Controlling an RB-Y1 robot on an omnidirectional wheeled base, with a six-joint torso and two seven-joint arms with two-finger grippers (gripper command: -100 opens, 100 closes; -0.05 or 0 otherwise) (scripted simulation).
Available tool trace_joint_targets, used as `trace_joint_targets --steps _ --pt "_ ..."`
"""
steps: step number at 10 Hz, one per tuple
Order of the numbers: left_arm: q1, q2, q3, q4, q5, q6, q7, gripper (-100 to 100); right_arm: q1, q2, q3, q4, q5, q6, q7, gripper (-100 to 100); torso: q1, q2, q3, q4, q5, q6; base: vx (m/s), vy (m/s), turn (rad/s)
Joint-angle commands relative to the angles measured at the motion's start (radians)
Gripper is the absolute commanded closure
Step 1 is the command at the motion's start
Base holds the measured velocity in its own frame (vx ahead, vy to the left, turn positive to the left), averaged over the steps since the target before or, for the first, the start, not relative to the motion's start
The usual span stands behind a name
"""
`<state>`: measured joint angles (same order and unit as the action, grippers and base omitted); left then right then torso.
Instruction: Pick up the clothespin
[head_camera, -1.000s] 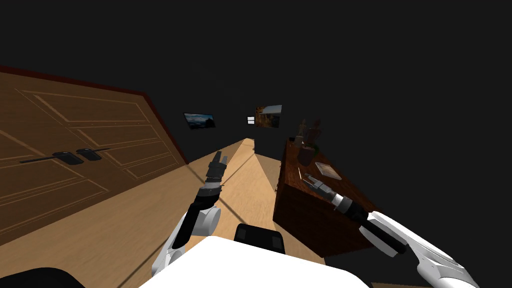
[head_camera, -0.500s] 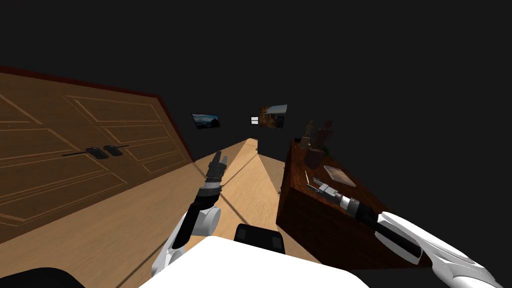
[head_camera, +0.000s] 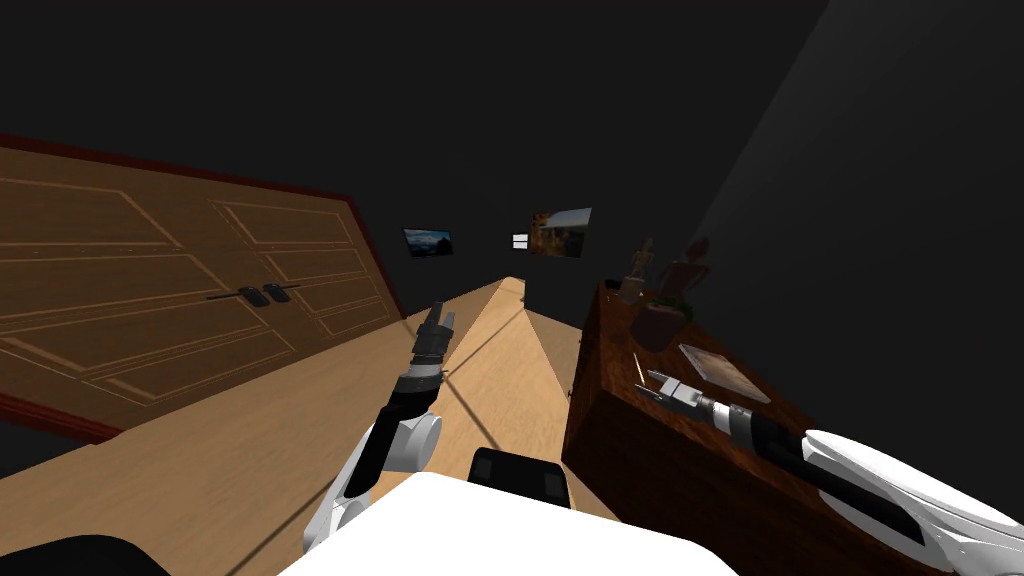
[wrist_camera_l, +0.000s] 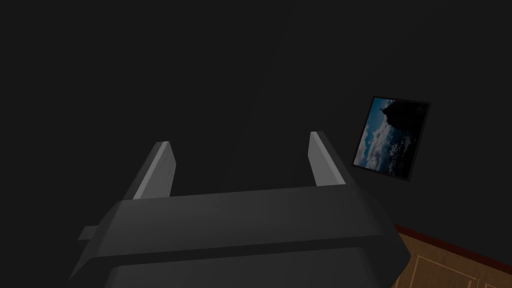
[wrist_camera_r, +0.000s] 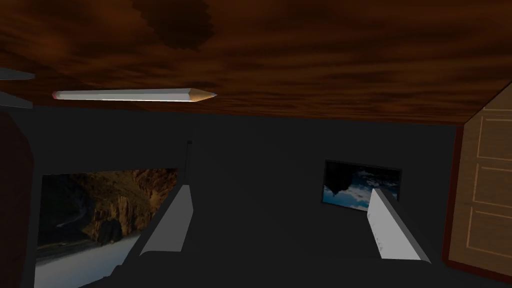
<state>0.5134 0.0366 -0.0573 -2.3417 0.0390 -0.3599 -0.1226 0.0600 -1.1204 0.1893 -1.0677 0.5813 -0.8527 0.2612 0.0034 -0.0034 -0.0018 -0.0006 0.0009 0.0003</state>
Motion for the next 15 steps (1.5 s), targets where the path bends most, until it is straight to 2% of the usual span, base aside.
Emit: trace_joint_targets --steps 1,2,3,4,5,6,7,8,9,10,11,13,14,15 --pt "0.000 0.000 0.000 0.000 0.000 0.000 0.000 0 -0.015 -0.027 0.009 0.050 0.046 -0.022 0.009 -100 0.000 0.000 0.000 0.000 0.000 0.000 0.063 0.052 0.093" --pt "0.000 0.000 0.000 0.000 0.000 0.000 0.000 0 -0.015 -0.027 0.009 0.069 0.046 -0.022 0.009 -100 0.000 0.000 0.000 0.000 0.000 0.001 0.026 0.027 -0.033" --pt "0.000 0.000 0.000 0.000 0.000 0.000 0.000 0 -0.025 -0.065 0.020 0.121 0.094 -0.042 0.016 -100 -0.002 0.002 0.001 0.000 0.000 0.001 0.031 0.035 0.200" --pt "0.000 0.000 0.000 0.000 0.000 0.000 0.000 0 -0.025 -0.065 0.020 0.124 0.097 -0.042 0.016 -100 -0.001 0.002 0.001 0.000 0.000 0.000 0.038 0.025 0.091" --pt "0.000 0.000 0.000 0.000 0.000 0.000 0.000 0 -0.034 -0.101 0.030 0.169 0.141 -0.062 0.024 -100 -0.002 0.002 0.001 0.000 0.000 0.001 0.051 0.032 0.113" --pt "0.000 0.000 0.000 0.000 0.000 0.000 0.000 0 -0.034 -0.101 0.030 0.176 0.147 -0.062 0.024 -100 -0.002 0.002 0.001 0.000 0.000 0.001 0.052 0.041 0.089" --pt "0.000 0.000 0.000 0.000 0.000 0.000 0.000 0 -0.043 -0.135 0.040 0.209 0.186 -0.082 0.031 -100 -0.001 0.001 0.001 0.000 0.000 0.001 0.070 0.066 0.179" --pt "0.000 0.000 0.000 0.000 0.000 0.000 0.000 0 -0.043 -0.135 0.040 0.226 0.197 -0.082 0.031 -100 0.001 0.000 0.000 0.000 0.000 0.000 0.055 0.031 0.079" --pt "0.000 0.000 0.000 0.000 0.000 0.000 0.000 0 -0.051 -0.166 0.048 0.269 0.235 -0.100 0.037 -100 -0.001 0.001 0.000 0.000 0.000 0.001 0.064 0.025 0.128" --pt "0.000 0.000 0.000 0.000 0.000 0.000 0.000 0 -0.051 -0.166 0.048 0.273 0.247 -0.100 0.037 -100 -0.001 0.000 0.000 0.000 -0.001 0.001 0.056 0.022 0.079" --pt "0.000 0.000 0.000 0.000 0.000 0.000 0.000 0 -0.057 -0.193 0.058 0.309 0.286 -0.118 0.044 -100 -0.002 0.001 0.000 0.000 -0.001 0.001 0.058 0.026 0.151" --pt "0.000 0.000 0.000 0.000 0.000 0.000 0.000 0 -0.057 -0.193 0.058 0.318 0.295 -0.118 0.044 -100 -0.002 0.002 0.001 0.000 -0.001 0.001 0.037 0.013 0.025" --pt "0.000 0.000 0.000 0.000 0.000 0.000 0.000 0 -0.061 -0.216 0.067 0.349 0.338 -0.134 0.050 -100 -0.003 0.003 0.002 0.001 -0.001 0.001 0.041 0.019 0.116" --pt "0.000 0.000 0.000 0.000 0.000 0.000 0.000 0 -0.061 -0.216 0.067 0.359 0.343 -0.134 0.050 -100 -0.002 0.002 0.001 0.000 -0.001 0.001 0.045 0.019 0.086"
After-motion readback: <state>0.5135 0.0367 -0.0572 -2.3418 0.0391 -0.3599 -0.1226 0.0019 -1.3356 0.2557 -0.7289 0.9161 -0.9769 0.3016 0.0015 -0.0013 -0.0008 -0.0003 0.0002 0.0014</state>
